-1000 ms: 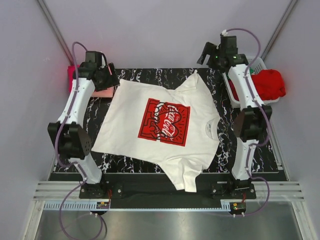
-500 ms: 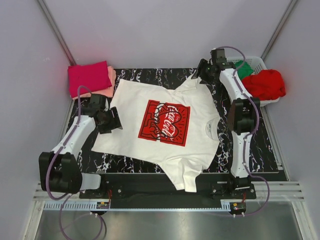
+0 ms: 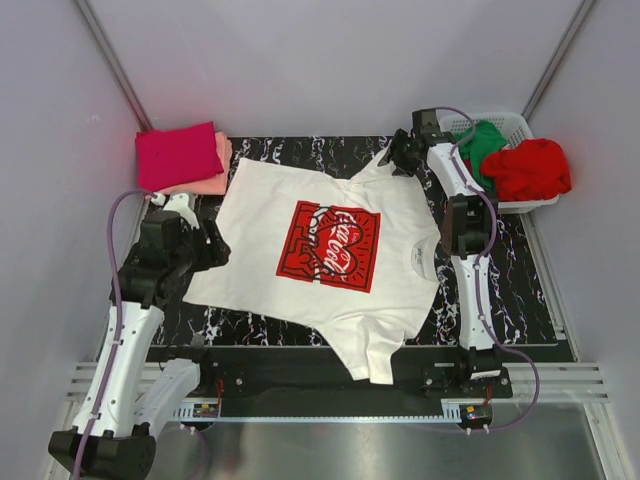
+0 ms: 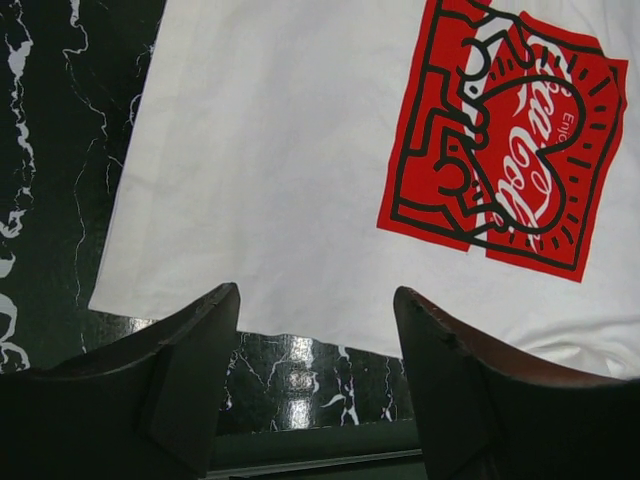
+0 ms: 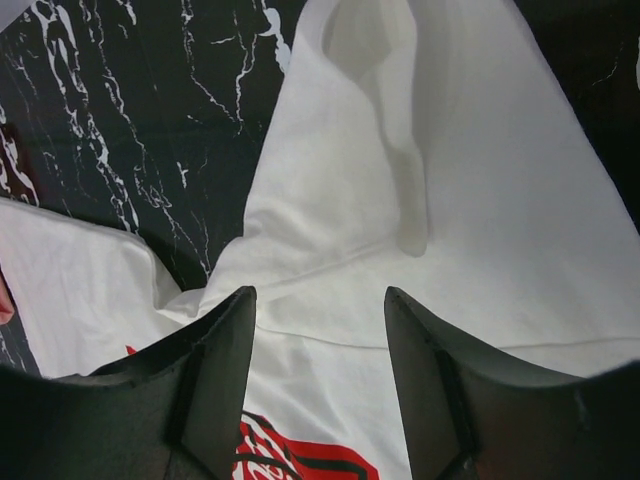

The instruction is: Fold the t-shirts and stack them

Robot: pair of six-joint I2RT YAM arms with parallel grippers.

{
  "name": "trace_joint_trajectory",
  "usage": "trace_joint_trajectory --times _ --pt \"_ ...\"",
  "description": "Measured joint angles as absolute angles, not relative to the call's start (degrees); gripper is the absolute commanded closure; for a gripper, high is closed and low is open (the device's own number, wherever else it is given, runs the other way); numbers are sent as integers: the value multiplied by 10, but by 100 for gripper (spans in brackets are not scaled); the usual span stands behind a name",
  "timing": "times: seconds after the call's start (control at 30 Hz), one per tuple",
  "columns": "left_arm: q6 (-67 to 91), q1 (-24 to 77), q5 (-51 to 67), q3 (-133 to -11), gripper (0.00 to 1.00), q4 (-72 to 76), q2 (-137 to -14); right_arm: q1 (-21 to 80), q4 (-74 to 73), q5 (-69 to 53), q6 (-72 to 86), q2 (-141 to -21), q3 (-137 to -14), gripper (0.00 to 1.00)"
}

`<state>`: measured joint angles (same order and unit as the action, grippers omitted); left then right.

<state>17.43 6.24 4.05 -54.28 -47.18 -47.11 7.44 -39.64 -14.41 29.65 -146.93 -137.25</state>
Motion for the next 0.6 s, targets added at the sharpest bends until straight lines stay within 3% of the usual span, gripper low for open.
trace_joint_trajectory --times 0.6 --pt "171 62 24 -527 33 -467 -462 74 -394 -114 301 -1522 -1403 46"
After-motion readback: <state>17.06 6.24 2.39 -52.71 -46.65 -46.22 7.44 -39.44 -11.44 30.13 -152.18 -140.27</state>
